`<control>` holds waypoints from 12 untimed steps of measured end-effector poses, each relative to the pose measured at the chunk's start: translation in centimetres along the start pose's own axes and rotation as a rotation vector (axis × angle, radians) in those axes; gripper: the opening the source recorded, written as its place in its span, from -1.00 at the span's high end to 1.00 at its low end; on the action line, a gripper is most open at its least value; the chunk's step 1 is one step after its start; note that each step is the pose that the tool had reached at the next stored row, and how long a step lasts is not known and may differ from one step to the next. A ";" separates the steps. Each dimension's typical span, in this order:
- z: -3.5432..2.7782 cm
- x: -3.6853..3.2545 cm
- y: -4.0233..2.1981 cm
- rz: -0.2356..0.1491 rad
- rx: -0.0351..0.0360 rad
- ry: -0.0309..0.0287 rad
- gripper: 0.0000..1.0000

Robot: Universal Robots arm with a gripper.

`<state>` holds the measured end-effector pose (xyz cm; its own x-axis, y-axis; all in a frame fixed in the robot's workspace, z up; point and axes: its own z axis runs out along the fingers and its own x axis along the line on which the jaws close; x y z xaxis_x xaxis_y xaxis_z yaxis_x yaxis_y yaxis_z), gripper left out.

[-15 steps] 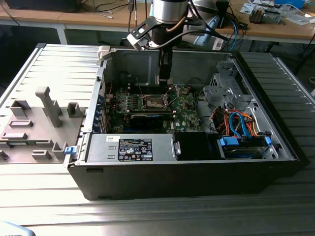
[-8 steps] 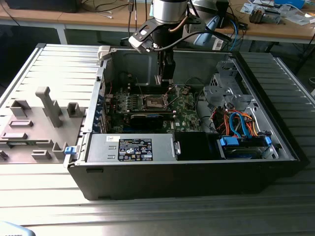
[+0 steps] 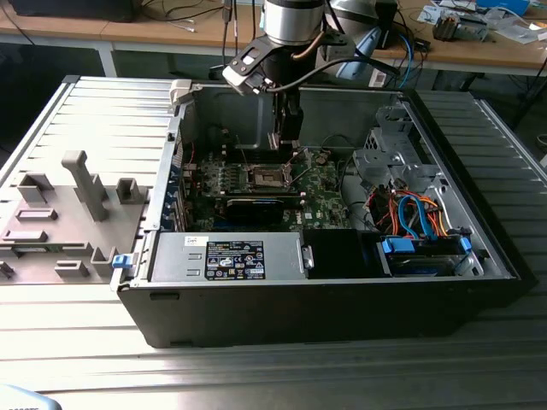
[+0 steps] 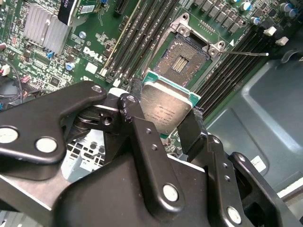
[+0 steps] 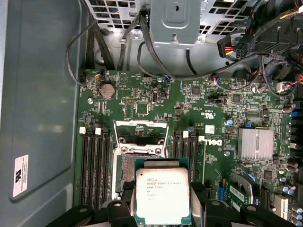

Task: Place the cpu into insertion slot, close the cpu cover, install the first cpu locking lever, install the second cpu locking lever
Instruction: 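Place the cpu into insertion slot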

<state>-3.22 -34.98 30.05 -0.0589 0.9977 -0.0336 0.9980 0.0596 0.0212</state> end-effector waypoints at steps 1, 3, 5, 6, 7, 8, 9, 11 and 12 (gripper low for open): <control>0.02 0.00 0.00 0.000 0.0000 -0.0001 -0.09; 0.12 0.00 -0.02 0.000 0.0000 -0.0001 -0.09; 0.44 0.02 -0.04 0.000 0.0000 0.0000 -0.09; 0.44 0.02 -0.04 0.000 0.0000 0.0000 -0.09; 0.45 0.02 -0.04 0.000 0.0000 0.0000 -0.09; 0.47 0.02 -0.05 0.000 0.0000 0.0000 -0.09; 0.49 0.02 -0.05 0.000 0.0000 0.0000 -0.09; 0.56 0.02 -0.05 0.000 0.0000 -0.0001 -0.09; 0.56 0.02 -0.05 0.000 0.0000 -0.0001 -0.09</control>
<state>-3.26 -34.98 29.49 -0.0589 0.9977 -0.0337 0.9980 0.0596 0.0211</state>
